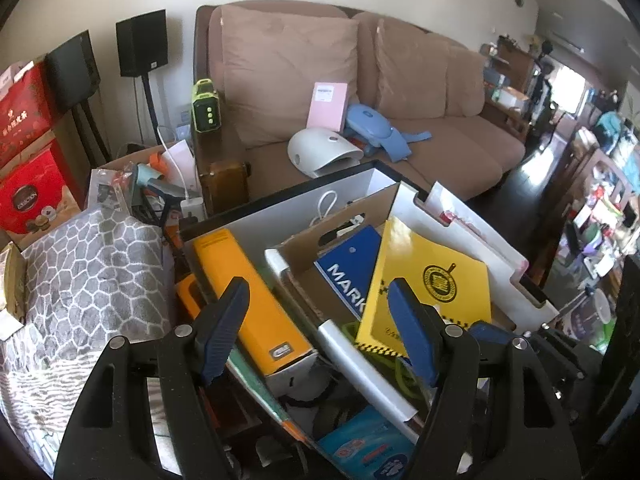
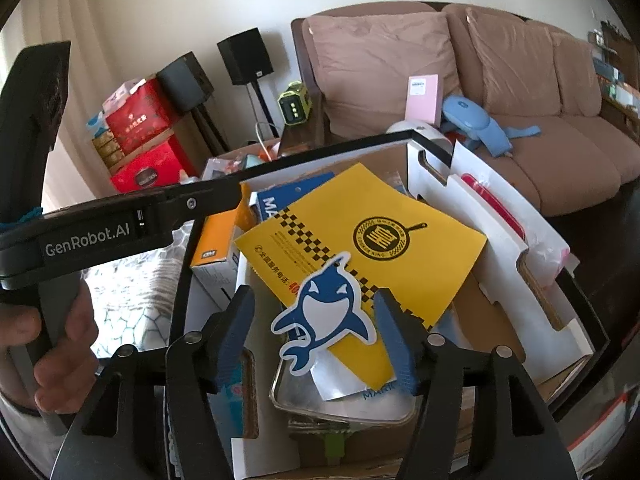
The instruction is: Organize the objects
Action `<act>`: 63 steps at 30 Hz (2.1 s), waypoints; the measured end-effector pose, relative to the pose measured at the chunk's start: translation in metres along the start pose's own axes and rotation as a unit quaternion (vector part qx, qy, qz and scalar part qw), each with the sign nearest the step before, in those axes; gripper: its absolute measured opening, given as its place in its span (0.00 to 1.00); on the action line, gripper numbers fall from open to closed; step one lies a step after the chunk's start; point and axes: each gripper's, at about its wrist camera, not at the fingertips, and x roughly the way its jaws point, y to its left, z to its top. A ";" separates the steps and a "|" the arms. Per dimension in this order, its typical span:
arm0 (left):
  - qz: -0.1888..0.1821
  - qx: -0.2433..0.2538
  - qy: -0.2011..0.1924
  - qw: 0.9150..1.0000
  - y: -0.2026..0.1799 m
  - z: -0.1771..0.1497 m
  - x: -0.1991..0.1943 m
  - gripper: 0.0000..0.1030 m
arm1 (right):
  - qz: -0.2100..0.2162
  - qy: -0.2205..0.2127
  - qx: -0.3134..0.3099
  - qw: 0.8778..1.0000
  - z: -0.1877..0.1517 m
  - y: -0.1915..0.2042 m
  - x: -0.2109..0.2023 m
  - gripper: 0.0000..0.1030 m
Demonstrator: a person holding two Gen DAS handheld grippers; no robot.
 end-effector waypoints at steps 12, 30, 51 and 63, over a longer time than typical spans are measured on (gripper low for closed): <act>0.037 -0.034 -0.024 0.998 0.070 -0.009 -0.034 0.77 | 0.017 -0.013 -0.006 1.000 0.003 0.010 -0.002 0.71; 0.141 -0.173 -0.030 0.974 0.275 -0.077 -0.104 0.77 | 0.156 -0.038 -0.003 0.987 0.014 0.073 -0.009 0.81; 0.123 -0.253 -0.024 0.959 0.459 -0.132 -0.069 0.83 | 0.210 0.079 -0.208 0.952 0.019 0.346 0.190 0.82; 0.004 -0.247 -0.024 0.969 0.486 -0.128 -0.040 0.67 | 0.253 0.119 -0.253 0.926 0.016 0.394 0.295 0.53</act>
